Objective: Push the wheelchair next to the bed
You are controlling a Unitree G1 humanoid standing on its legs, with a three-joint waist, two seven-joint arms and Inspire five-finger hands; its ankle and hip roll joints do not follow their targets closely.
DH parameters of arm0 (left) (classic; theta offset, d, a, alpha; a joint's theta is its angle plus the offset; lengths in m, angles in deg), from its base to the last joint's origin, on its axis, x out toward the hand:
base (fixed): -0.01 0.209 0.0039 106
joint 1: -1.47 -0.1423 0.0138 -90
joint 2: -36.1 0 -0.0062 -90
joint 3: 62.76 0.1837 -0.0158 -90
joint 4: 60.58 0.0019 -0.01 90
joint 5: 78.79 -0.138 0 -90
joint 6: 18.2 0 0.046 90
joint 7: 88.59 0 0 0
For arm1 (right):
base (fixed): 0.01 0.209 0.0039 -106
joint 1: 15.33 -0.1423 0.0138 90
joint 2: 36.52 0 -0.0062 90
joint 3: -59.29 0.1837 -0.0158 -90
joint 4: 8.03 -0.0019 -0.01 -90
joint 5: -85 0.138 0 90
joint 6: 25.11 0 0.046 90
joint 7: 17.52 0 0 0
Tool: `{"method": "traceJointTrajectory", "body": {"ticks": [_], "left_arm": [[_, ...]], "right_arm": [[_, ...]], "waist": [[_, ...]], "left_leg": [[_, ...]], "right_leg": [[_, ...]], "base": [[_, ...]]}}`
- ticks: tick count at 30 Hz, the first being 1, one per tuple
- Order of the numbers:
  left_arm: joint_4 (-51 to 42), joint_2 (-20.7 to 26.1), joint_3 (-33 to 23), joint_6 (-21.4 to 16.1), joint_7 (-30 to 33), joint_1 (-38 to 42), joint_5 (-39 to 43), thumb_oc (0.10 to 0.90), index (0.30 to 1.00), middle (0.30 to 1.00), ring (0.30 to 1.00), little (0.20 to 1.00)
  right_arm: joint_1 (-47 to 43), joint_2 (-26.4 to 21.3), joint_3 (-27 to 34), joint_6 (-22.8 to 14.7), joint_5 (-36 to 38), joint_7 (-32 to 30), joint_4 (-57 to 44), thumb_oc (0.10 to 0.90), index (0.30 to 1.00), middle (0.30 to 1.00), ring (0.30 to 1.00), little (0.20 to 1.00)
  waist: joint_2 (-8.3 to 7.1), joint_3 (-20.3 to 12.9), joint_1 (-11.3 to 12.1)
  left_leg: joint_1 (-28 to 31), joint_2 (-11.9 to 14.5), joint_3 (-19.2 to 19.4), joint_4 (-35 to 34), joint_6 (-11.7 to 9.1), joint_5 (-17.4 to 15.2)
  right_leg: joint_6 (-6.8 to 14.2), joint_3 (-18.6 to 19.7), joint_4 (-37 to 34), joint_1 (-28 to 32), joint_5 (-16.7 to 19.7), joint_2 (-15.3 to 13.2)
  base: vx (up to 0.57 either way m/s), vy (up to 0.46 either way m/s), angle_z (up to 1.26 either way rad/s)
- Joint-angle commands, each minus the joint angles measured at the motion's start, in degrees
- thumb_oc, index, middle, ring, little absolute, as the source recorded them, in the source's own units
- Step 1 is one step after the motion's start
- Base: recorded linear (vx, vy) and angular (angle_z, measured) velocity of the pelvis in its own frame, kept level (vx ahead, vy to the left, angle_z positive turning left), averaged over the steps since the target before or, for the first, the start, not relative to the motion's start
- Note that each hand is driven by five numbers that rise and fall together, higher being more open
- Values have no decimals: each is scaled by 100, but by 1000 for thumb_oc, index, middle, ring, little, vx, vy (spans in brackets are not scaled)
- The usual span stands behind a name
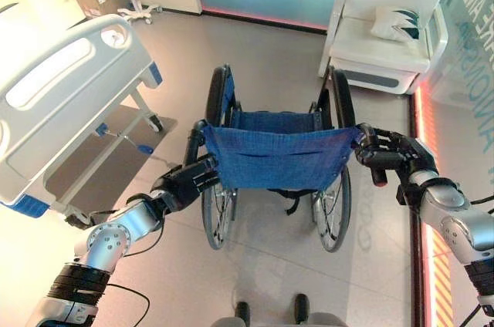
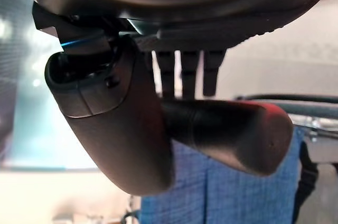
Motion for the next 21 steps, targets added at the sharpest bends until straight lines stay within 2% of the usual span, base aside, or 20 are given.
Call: {"method": "traceJointTrajectory", "body": {"ticks": [1,4,6,14,21], "left_arm": [[-172,56,272,-367,-431,1089,297,400,300,300,300,300],[-222,-6,298,-417,-405,1000,259,400,300,300,300,300],[-276,-27,290,-434,-374,940,244,400,300,300,300,300],[-462,-134,299,-449,-315,797,141,400,300,300,300,300],[-386,-155,309,-420,-339,786,93,400,300,300,300,300]], "right_arm": [[-527,-371,-390,64,-79,33,5,400,300,300,300,300],[-455,-325,-517,410,-203,67,272,400,300,300,300,300],[-375,-279,-551,490,-303,61,352,400,300,300,300,300],[-250,-40,-544,243,-433,-150,755,400,300,300,300,300],[-300,-54,-500,216,-462,-68,842,400,300,300,300,300]], "waist": [[-24,-493,16],[-36,-508,50],[-37,-513,69],[-14,-467,136],[-13,-491,138]], "left_leg": [[-271,19,-105,19,-74,134],[-257,11,-146,19,-68,130],[-253,9,-161,19,-62,128],[-216,8,-231,19,-45,124],[-182,9,-229,19,-63,119]], "right_leg": [[140,-133,12,163,-94,-145],[140,-169,12,187,-100,-145],[136,-182,12,198,-102,-144],[124,-220,12,246,-111,-147],[140,-244,12,280,-122,-139]], "base": [[44,2,1],[42,7,7],[31,5,4],[0,0,0],[-1,-4,2]]}}
